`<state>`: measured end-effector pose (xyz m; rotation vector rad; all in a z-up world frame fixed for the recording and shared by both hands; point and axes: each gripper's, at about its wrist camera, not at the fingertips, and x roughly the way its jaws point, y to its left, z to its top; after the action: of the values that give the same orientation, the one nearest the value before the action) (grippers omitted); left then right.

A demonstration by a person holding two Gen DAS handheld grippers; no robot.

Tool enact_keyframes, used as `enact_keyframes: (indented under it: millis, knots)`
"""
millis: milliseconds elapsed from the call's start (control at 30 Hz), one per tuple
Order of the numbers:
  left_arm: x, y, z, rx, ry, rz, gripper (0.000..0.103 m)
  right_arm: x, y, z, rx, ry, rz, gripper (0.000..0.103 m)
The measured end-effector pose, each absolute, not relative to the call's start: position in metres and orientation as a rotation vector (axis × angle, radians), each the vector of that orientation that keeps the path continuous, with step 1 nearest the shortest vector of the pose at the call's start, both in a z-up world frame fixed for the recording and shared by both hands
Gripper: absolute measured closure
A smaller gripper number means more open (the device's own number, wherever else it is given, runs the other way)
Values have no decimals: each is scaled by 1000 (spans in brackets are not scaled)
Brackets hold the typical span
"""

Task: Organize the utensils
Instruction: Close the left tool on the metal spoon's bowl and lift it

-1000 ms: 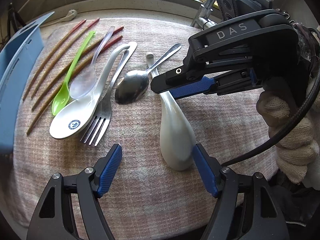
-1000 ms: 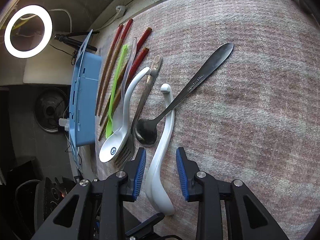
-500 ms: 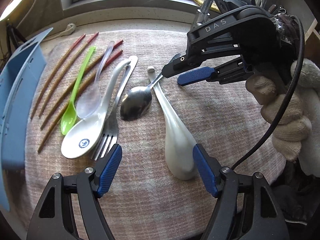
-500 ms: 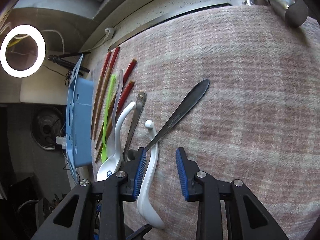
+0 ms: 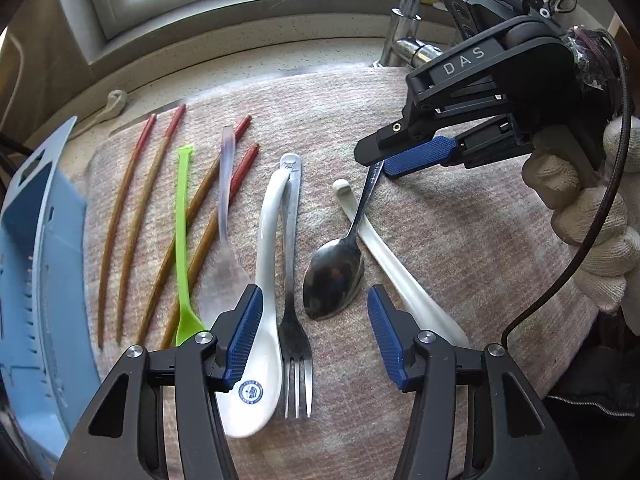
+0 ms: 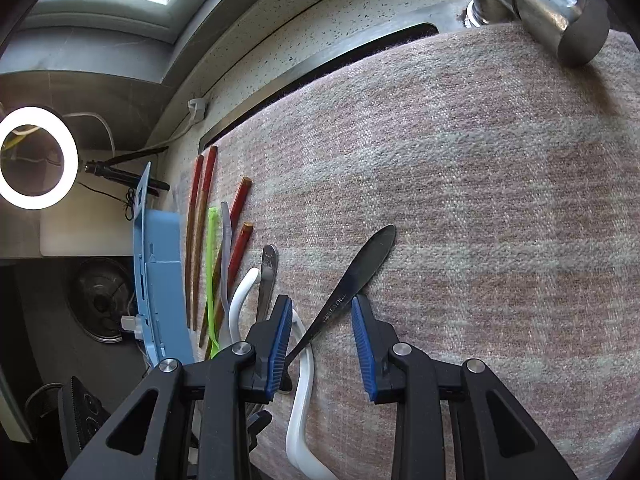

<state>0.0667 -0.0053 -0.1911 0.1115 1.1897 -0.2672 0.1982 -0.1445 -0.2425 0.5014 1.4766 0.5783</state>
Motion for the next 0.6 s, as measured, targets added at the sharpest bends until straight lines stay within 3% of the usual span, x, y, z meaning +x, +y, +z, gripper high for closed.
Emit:
enact_keyframes:
  millis: [100, 600]
  knots:
    - [73, -16, -193, 180, 1198, -331, 58, 198, -147, -242, 513, 1471, 569, 75]
    - [100, -30, -205, 272, 1235, -432, 59, 189, -141, -242, 531, 1466, 546, 75]
